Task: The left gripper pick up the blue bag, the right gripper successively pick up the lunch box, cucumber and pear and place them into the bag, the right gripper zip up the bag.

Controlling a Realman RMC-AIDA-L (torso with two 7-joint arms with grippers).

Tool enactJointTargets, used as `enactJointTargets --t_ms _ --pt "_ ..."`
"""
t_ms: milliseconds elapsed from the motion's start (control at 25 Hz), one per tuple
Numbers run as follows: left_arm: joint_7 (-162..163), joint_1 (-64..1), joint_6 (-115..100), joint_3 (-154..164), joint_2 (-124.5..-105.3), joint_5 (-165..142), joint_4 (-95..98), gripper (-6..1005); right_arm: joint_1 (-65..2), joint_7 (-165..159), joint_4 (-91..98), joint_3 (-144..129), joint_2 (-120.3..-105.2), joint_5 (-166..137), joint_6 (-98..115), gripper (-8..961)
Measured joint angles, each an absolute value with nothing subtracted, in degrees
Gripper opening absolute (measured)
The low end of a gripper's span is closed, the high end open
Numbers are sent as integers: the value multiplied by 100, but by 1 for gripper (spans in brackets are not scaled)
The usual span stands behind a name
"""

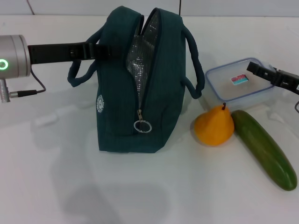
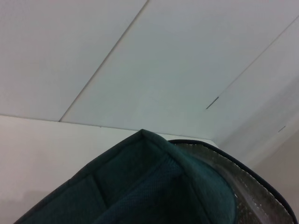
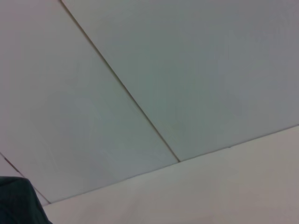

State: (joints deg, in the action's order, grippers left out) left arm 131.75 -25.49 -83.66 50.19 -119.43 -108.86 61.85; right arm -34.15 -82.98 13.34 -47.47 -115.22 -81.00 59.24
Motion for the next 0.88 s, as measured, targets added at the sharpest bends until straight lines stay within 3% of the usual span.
enactJointTargets --t_ms 880 --pt "13172 -2557 -8291 5019 -11953 -10890 6188 38 -3374 -8509 1336 -4746 -11514 -8094 6035 868"
